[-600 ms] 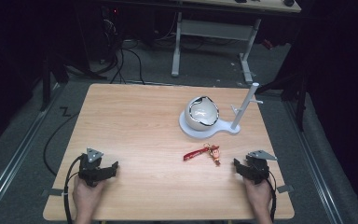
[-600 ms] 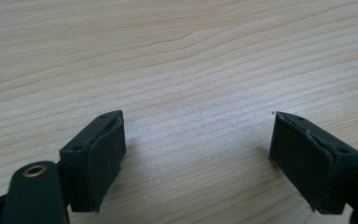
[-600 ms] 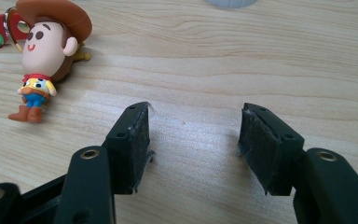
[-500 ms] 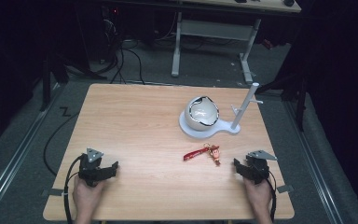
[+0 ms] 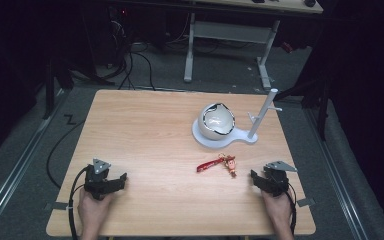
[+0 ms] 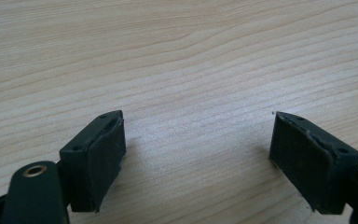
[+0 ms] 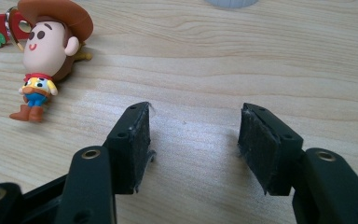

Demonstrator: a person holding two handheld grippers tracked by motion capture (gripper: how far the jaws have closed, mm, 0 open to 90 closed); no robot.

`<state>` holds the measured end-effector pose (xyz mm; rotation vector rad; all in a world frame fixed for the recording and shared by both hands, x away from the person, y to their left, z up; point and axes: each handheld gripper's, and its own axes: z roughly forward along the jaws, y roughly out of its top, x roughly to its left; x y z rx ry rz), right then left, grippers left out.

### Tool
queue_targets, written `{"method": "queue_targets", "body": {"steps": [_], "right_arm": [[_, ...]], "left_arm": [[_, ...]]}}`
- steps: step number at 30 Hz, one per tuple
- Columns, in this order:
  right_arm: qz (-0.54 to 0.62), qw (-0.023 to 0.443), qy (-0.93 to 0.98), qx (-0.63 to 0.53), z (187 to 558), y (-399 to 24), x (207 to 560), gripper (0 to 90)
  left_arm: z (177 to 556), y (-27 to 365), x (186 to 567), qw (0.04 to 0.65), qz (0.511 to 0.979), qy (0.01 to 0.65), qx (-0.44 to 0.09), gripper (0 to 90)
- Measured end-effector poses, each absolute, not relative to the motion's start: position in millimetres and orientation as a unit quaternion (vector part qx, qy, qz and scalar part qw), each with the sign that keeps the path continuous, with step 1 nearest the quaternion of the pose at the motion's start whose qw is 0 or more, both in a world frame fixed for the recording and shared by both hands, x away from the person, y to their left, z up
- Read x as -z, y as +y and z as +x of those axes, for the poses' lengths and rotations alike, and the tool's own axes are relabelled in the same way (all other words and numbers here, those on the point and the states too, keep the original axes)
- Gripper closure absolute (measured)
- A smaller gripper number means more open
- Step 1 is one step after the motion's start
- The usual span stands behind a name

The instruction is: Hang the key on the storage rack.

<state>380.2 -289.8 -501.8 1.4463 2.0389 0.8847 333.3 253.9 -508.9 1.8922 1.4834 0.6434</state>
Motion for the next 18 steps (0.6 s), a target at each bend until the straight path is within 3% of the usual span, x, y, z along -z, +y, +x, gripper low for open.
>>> {"method": "queue_targets", "body": {"steps": [18], "right_arm": [[0.505, 0.200, 0.751, -0.377, 380, -276, 495, 47.8]], "left_arm": [[333, 254, 509, 0.320, 0.720, 0.564, -0.245, 18.7]]}}
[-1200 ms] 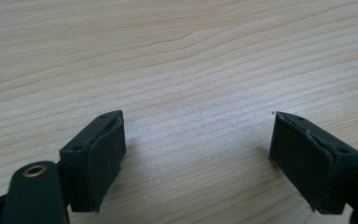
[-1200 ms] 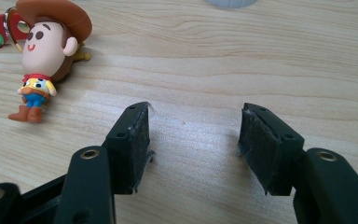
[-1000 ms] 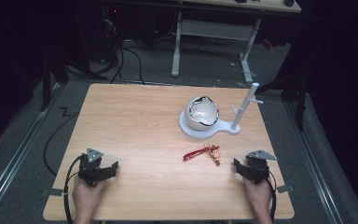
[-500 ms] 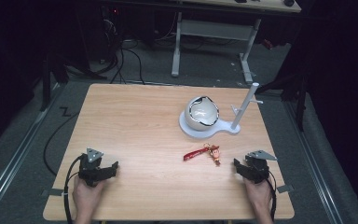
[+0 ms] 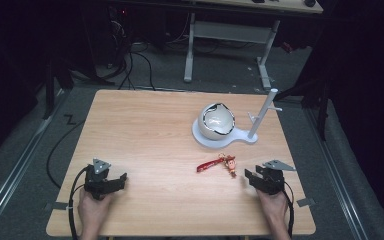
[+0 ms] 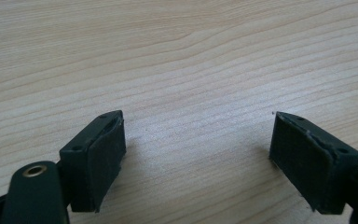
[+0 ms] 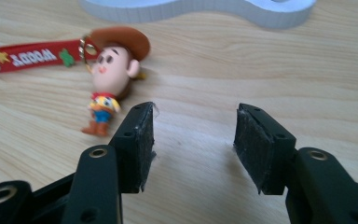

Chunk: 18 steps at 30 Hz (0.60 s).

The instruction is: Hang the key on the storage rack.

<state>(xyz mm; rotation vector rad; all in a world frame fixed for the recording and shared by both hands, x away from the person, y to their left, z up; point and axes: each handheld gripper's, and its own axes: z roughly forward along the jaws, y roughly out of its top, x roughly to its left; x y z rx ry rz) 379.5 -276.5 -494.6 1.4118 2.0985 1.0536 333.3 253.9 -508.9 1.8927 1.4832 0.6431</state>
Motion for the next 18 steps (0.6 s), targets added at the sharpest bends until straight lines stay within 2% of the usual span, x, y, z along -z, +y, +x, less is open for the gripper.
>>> {"method": "queue_targets", "body": {"steps": [3, 10, 18], "right_arm": [[0.507, 0.177, 0.748, -0.391, 383, -273, 493, 48.7], [0.491, 0.169, 0.760, -0.390, 387, -261, 492, 50.3], [0.481, 0.167, 0.760, -0.405, 392, -249, 485, 47.4]], "left_arm": [[333, 254, 509, 0.320, 0.720, 0.564, -0.245, 18.7], [333, 254, 509, 0.321, 0.720, 0.564, -0.245, 18.7], [333, 254, 509, 0.321, 0.720, 0.564, -0.245, 18.7]]}}
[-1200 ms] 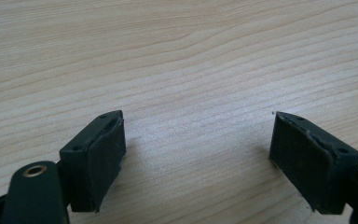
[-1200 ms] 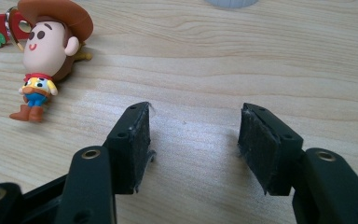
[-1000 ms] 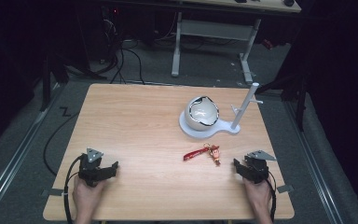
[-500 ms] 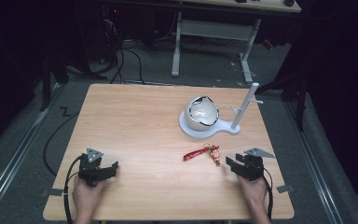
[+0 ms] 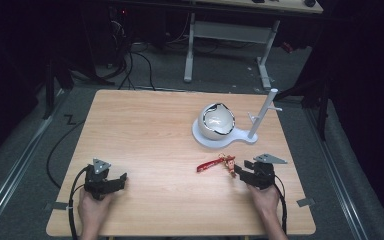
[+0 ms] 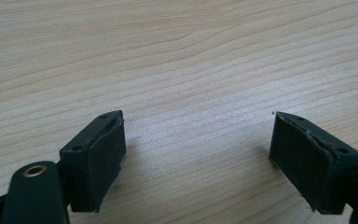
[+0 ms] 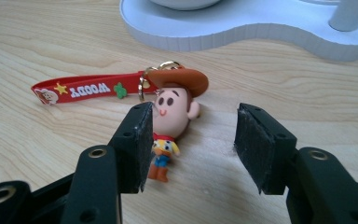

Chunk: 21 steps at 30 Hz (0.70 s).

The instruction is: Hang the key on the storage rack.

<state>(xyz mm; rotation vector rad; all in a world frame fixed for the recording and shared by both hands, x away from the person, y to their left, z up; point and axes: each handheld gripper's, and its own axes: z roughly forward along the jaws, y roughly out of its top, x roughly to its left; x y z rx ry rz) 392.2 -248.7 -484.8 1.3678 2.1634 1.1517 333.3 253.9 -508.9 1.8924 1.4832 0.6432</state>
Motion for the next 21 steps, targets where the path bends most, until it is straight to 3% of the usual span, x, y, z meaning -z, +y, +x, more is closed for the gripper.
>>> {"method": "queue_targets", "body": {"steps": [21], "right_arm": [[0.482, 0.141, 0.779, -0.376, 417, -229, 490, 52.4]], "left_arm": [[333, 254, 509, 0.321, 0.720, 0.565, -0.245, 18.7]]}}
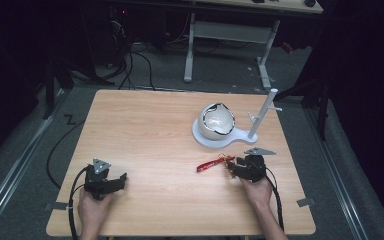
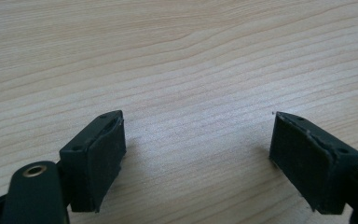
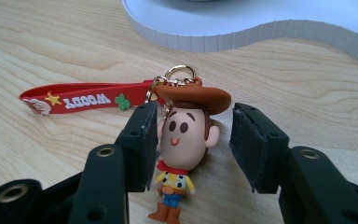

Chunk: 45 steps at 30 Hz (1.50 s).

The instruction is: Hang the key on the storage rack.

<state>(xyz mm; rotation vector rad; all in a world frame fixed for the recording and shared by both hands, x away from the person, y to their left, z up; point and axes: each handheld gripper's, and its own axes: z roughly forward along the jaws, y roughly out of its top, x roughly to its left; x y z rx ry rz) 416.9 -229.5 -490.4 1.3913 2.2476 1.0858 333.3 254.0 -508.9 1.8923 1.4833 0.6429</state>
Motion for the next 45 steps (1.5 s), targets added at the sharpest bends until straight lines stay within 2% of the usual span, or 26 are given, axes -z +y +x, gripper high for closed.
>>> {"method": "queue_targets", "body": {"steps": [4, 8, 12, 28, 45], "right_arm": [[0.485, 0.130, 0.783, -0.368, 419, -227, 495, 54.9], [0.478, 0.136, 0.787, -0.365, 418, -224, 496, 61.8], [0.466, 0.153, 0.794, -0.359, 416, -221, 496, 64.1], [0.432, 0.191, 0.791, -0.390, 403, -226, 477, 66.4], [0.433, 0.197, 0.769, -0.427, 392, -252, 451, 66.8]], "left_arm": [[333, 254, 509, 0.321, 0.720, 0.564, -0.245, 18.7], [333, 254, 509, 0.321, 0.720, 0.564, -0.245, 18.7], [333, 254, 509, 0.321, 0.720, 0.564, -0.245, 18.7], [333, 254, 509, 0.321, 0.720, 0.564, -0.245, 18.7], [333, 254, 509, 0.321, 0.720, 0.564, -0.245, 18.7]]}}
